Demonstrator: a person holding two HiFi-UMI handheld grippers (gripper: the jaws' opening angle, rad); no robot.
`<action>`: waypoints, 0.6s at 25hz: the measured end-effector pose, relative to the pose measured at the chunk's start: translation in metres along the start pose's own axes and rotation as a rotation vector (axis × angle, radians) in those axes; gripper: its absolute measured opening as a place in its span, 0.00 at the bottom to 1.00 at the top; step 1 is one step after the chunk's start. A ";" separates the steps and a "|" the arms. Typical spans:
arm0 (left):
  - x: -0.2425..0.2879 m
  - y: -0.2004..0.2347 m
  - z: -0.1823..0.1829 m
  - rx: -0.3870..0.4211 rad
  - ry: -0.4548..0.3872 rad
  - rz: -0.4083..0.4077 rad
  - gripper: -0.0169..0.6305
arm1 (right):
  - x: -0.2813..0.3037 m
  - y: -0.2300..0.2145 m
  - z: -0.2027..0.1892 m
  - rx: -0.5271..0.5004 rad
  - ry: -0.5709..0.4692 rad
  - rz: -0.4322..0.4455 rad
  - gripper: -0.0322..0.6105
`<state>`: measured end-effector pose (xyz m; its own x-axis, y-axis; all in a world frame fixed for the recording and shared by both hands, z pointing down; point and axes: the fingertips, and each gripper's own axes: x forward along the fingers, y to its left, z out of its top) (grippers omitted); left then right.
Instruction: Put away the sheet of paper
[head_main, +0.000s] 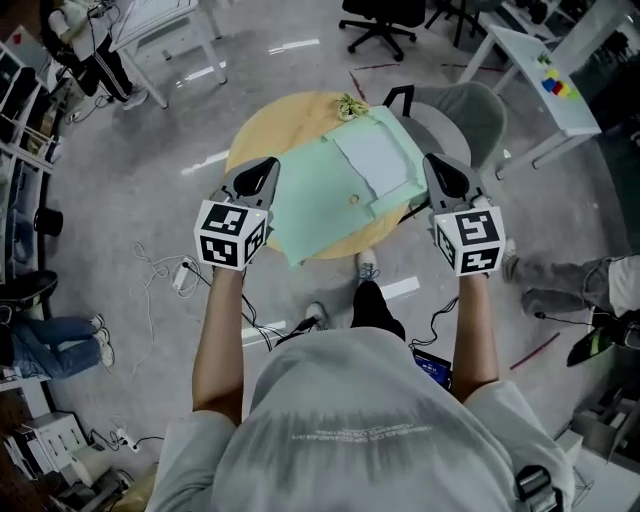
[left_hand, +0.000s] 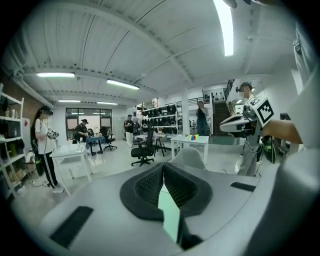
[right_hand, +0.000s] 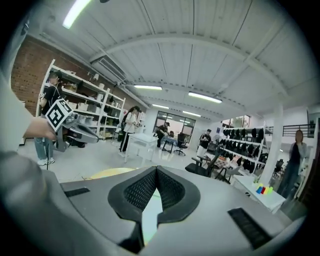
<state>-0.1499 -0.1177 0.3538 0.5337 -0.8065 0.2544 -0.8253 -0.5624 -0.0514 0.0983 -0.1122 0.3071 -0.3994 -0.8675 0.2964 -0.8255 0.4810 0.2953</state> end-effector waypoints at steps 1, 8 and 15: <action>-0.008 0.000 0.007 0.009 -0.006 0.010 0.06 | -0.006 0.004 0.010 -0.008 -0.017 -0.005 0.09; -0.055 -0.012 0.050 0.083 -0.080 0.006 0.06 | -0.039 0.029 0.052 -0.033 -0.095 -0.019 0.09; -0.084 -0.026 0.077 0.170 -0.134 -0.003 0.06 | -0.063 0.053 0.081 -0.090 -0.149 0.007 0.09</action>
<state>-0.1594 -0.0494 0.2590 0.5654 -0.8153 0.1251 -0.7864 -0.5786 -0.2163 0.0473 -0.0421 0.2311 -0.4652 -0.8702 0.1623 -0.7864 0.4904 0.3757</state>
